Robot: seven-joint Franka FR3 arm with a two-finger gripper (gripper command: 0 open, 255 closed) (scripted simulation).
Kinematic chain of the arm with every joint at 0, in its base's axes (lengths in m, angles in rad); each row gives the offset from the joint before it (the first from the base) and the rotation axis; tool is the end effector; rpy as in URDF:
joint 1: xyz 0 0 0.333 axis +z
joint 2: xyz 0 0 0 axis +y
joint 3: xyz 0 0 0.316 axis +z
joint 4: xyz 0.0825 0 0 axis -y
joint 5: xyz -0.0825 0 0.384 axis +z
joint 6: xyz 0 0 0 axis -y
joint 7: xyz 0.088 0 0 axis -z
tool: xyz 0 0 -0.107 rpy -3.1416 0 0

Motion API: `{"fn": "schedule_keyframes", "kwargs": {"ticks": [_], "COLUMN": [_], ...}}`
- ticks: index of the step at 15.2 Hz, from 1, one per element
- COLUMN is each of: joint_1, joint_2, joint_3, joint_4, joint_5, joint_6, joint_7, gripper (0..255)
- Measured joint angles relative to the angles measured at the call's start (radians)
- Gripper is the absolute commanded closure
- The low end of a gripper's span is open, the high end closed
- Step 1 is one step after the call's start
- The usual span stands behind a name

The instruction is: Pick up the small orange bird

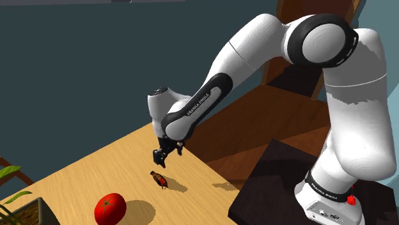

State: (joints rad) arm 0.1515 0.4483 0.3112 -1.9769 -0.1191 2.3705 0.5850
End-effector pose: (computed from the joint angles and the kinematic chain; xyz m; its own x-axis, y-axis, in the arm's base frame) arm 0.5488 0.2653 0.2471 0.9968 -0.0614 -0.0521 -0.0630 -0.9976 -0.0288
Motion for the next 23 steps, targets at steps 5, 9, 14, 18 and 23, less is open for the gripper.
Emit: {"fn": "schedule_keyframes", "kwargs": {"ticks": [5, 9, 14, 18, 23], "joint_1": [0.063, 0.096, 0.107, 0.111, 0.111], "joint_2": [0.211, 0.327, 0.383, 0.41, 0.411], "joint_3": [-0.029, -0.044, -0.054, -0.059, -0.06], "joint_4": [0.209, 0.331, 0.358, 0.368, 0.369], "joint_5": [-0.035, -0.044, -0.053, -0.057, -0.058], "joint_6": [0.004, 0.002, 0.031, 0.048, 0.05], "joint_7": [0.057, 0.078, 0.083, 0.083, 0.083], "gripper": [0, 0, 0, 255, 255]}}
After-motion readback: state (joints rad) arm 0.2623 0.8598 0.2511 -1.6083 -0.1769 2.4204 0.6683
